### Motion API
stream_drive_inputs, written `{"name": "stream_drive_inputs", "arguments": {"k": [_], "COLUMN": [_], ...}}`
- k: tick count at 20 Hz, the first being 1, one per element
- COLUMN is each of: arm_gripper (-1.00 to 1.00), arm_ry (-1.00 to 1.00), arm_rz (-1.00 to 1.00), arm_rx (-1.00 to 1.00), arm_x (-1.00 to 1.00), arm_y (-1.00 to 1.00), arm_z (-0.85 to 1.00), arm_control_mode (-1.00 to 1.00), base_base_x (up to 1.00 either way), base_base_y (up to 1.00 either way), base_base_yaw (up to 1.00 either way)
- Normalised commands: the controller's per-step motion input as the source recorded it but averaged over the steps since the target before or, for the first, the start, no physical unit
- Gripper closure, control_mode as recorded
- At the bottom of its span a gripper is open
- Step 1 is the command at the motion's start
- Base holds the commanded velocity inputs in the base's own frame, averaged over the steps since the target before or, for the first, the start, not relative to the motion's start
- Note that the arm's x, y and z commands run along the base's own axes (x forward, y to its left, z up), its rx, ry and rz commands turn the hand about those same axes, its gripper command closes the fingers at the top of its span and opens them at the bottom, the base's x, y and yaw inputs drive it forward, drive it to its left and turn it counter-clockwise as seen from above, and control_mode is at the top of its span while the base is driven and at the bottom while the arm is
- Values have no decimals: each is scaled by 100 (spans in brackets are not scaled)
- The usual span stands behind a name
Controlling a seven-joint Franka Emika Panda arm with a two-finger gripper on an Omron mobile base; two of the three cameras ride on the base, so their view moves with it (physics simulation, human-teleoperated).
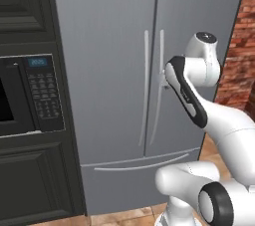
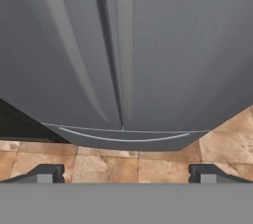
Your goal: Gather the lemon wedge and lemon from the fridge and place them on a tray on the dining counter. Then gather the fishs from the fridge and place them on the other tray.
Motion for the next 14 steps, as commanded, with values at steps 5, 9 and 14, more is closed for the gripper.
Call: {"name": "stream_drive_inputs", "arguments": {"k": [5, 9, 14], "arm_gripper": [-100, -100, -100], "arm_ry": [0, 0, 0], "arm_rz": [0, 0, 0], "arm_rx": [0, 0, -2], "arm_x": [36, 42, 39], "arm_y": [7, 0, 0], "arm_z": [-1, -2, -12], "arm_control_mode": [-100, -100, -100], "base_base_x": [0, 0, 0], "base_base_y": [0, 0, 0], "base_base_yaw": [0, 0, 0]}}
